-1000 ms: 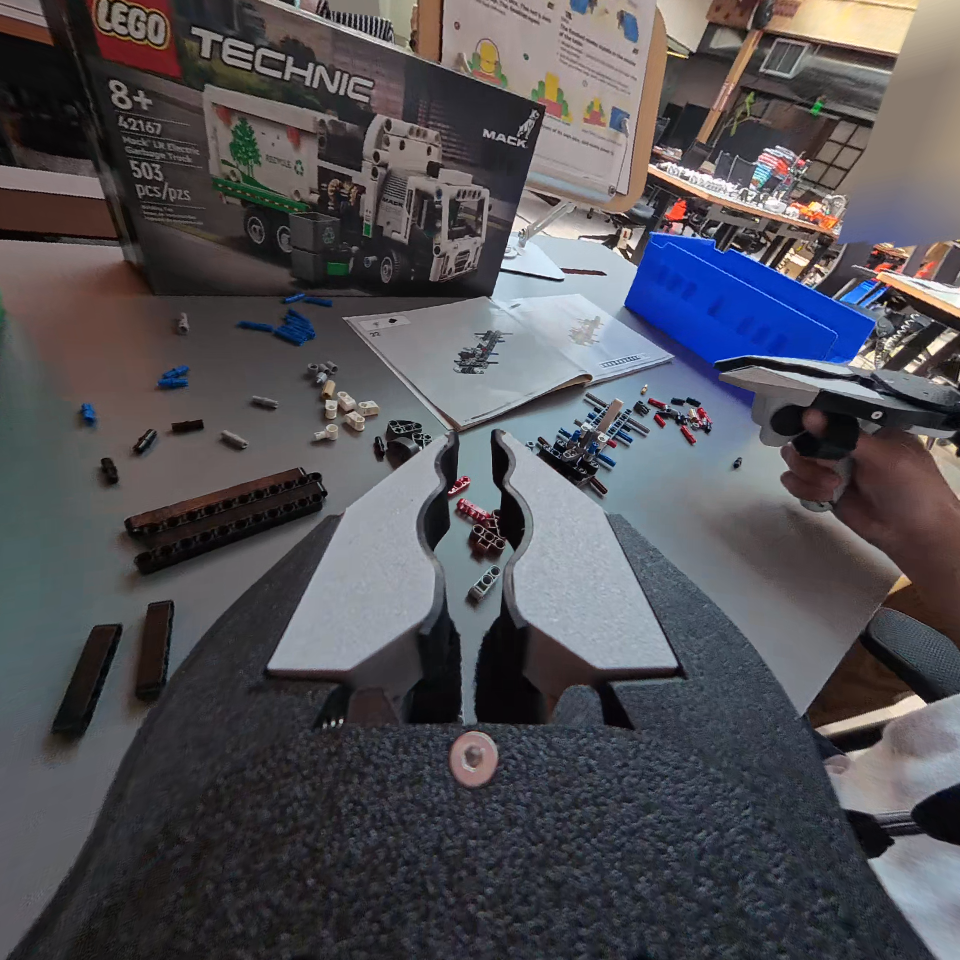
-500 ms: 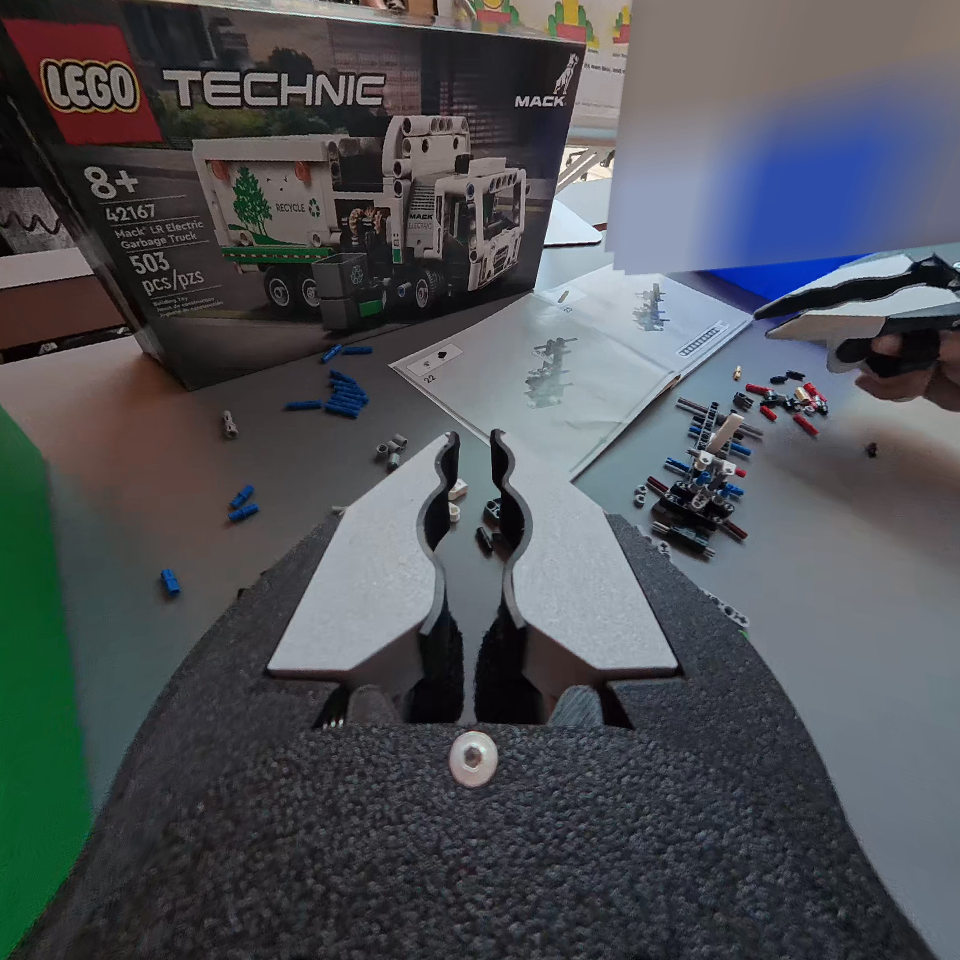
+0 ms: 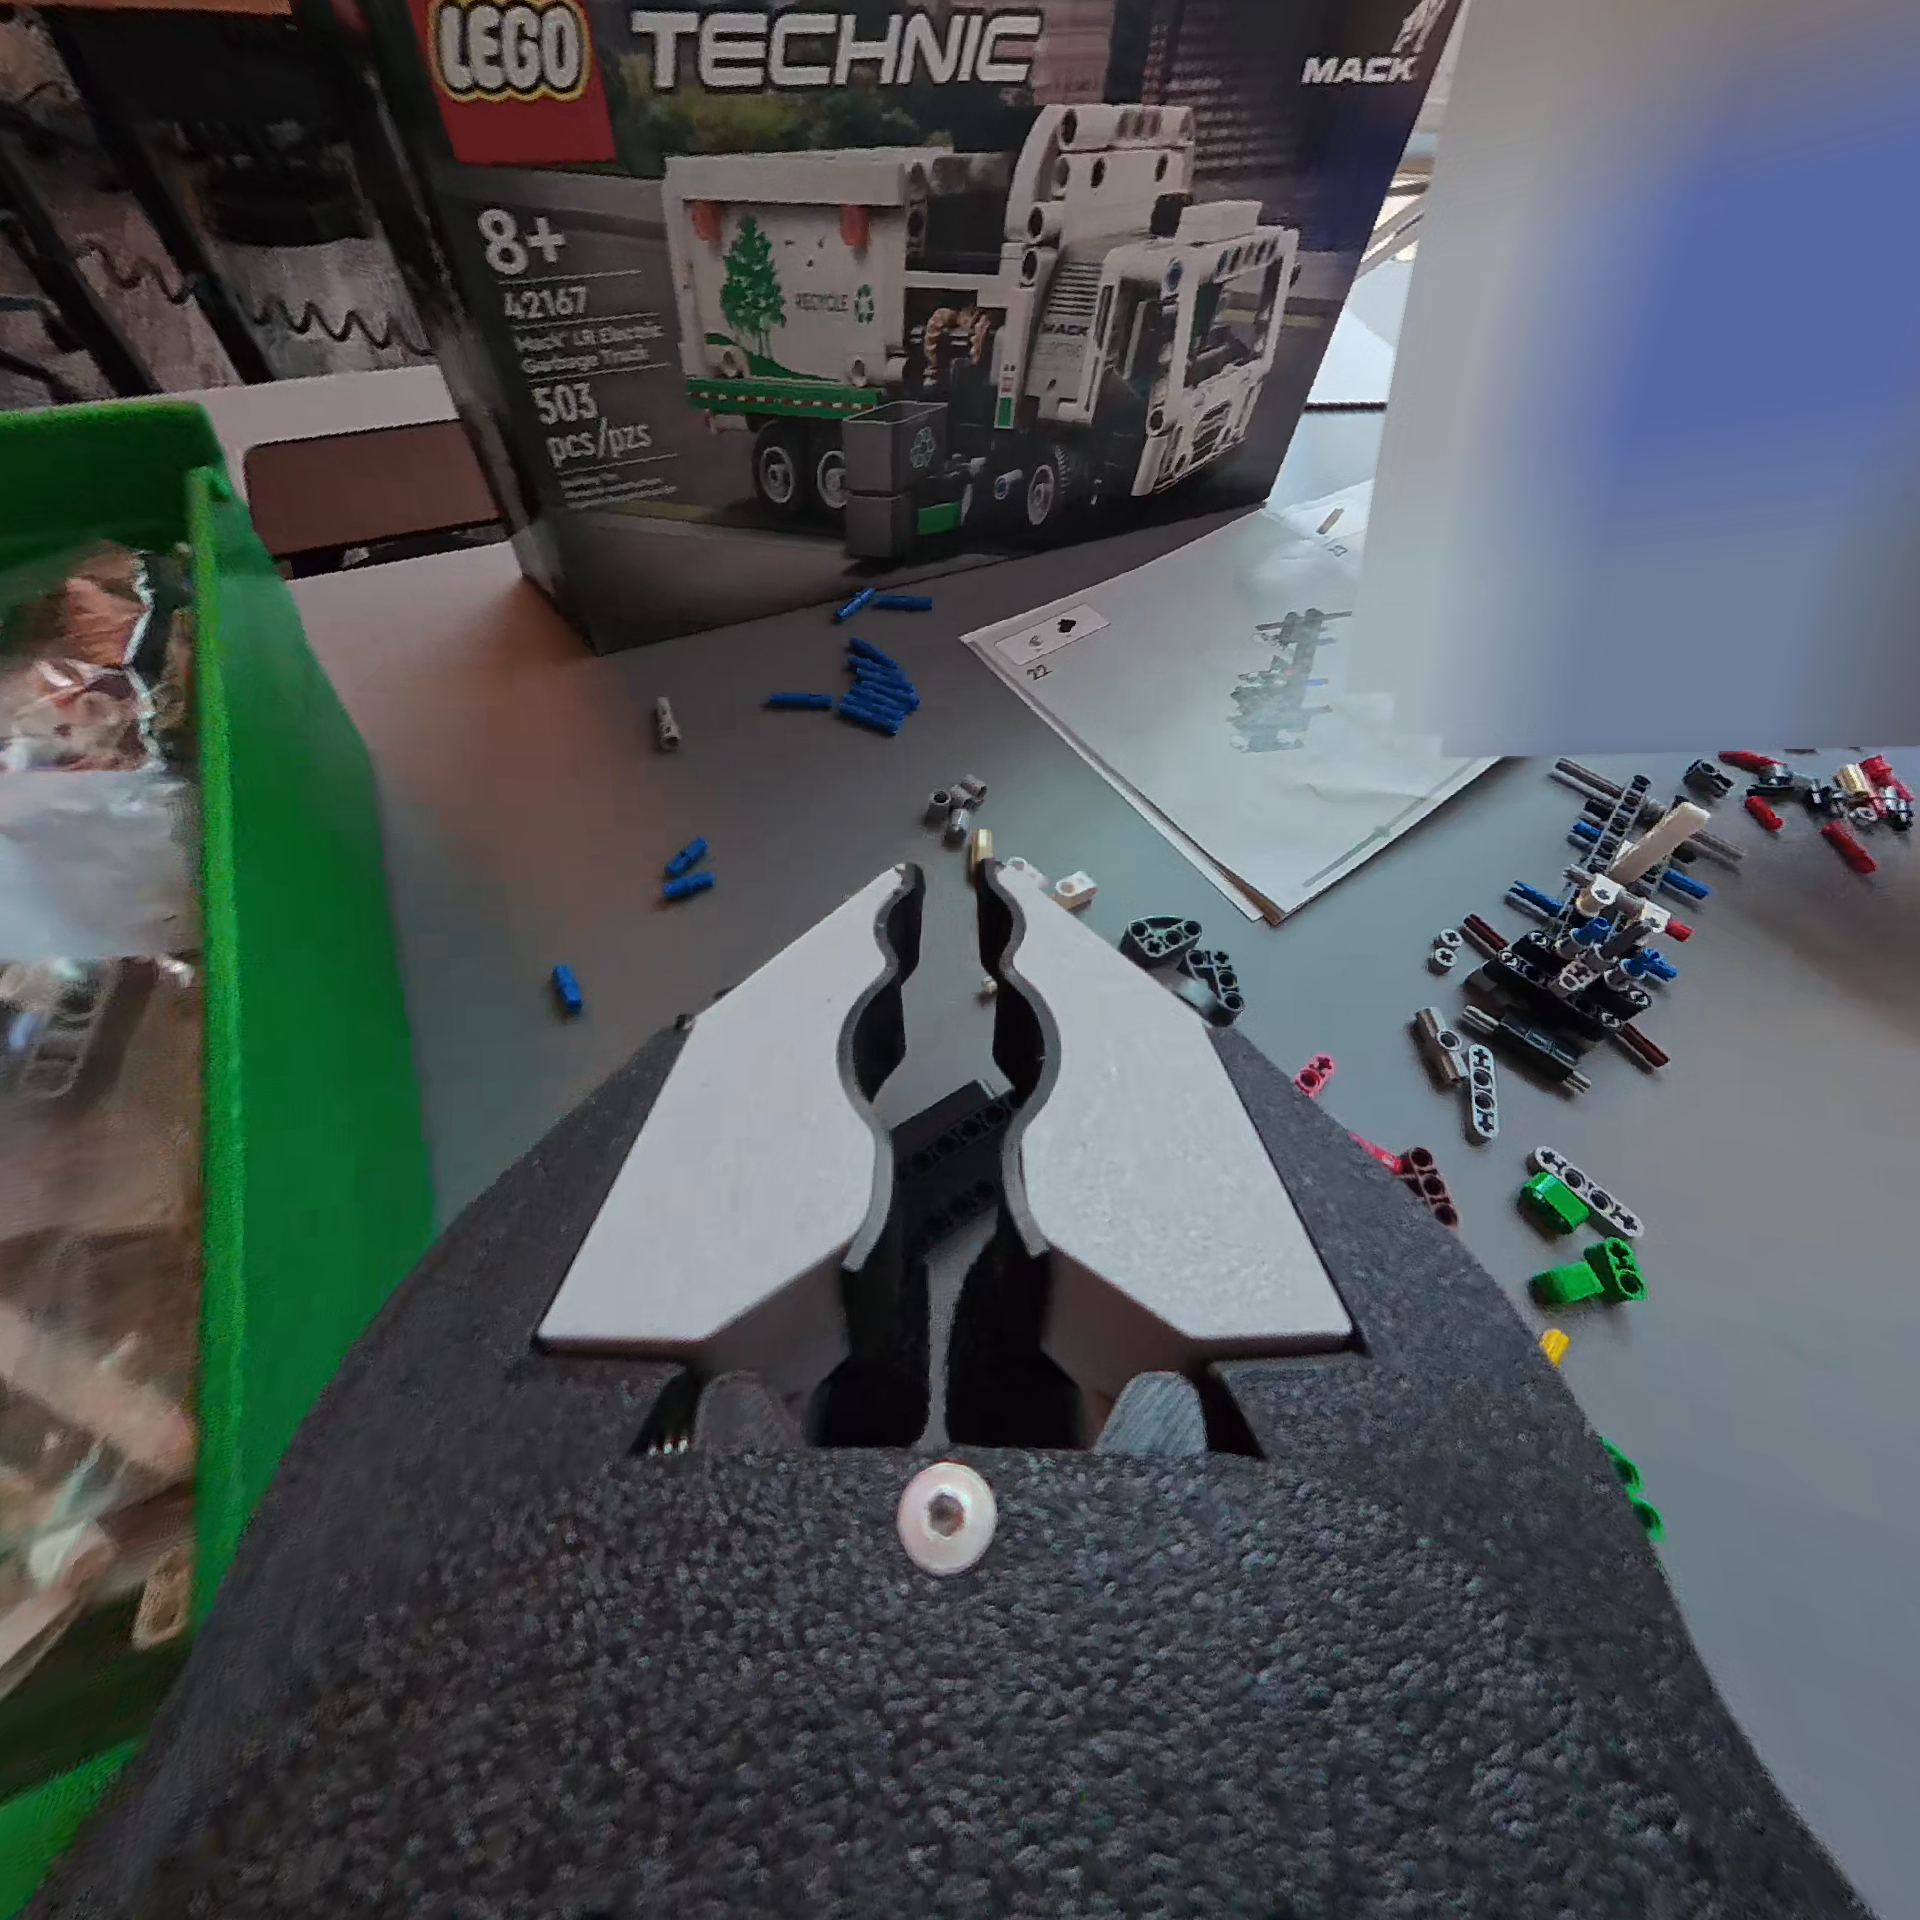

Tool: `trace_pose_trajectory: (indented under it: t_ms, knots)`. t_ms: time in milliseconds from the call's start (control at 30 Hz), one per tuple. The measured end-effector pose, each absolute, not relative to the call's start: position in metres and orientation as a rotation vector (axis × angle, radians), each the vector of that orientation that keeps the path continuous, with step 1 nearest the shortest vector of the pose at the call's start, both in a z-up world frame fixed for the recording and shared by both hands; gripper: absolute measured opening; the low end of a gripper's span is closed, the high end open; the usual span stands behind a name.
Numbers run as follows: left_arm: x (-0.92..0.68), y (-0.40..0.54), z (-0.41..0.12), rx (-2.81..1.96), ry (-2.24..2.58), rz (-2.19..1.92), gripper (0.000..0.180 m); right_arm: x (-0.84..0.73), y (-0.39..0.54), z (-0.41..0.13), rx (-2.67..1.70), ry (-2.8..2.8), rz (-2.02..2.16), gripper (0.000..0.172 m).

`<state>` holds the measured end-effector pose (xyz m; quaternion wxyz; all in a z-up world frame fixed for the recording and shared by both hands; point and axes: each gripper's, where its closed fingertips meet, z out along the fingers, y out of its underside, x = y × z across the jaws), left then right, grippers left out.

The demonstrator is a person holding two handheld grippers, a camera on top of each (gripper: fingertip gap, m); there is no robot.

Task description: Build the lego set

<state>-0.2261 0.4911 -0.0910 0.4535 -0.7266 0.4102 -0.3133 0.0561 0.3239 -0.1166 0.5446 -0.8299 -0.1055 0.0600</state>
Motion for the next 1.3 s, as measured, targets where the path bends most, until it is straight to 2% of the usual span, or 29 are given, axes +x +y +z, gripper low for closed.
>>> trace_pose_trajectory:
  t_ms: [167, 333, 567, 700, 867, 1100, 1300]
  knots:
    - [-0.271, 0.475, -0.077, -1.828, 0.924, -0.715, 0.009, 0.045, 0.322, -0.107, -1.931, -0.276, 0.155, 0.024]
    - [-0.302, 0.433, -0.093, -1.863, 0.891, -0.72, 0.009, 0.029, 0.312, -0.097, -1.875, -0.249, 0.231, 0.025]
    - [-0.302, 0.378, -0.122, -1.794, 0.822, -0.824, 0.009, 0.014, 0.264, -0.105, -1.987, -0.219, 0.155, 0.031]
    - [-0.308, 0.376, -0.103, -1.665, 0.805, -0.774, 0.005, 0.013, 0.223, -0.117, -2.002, -0.087, 0.163, 0.034]
    - [-0.304, 0.38, -0.11, -1.717, 0.835, -0.797, 0.006, 0.0, 0.193, -0.13, -1.984, 0.021, 0.256, 0.04]
    - [-0.243, 0.432, -0.127, -1.755, 1.375, -0.575, 0.019, -0.026, 0.189, -0.112, -1.831, -0.068, 0.302, 0.037]
    - [-0.184, 0.47, -0.156, -1.812, 1.638, -0.525, 0.019, -0.031, 0.189, -0.107, -1.812, -0.087, 0.3, 0.036]
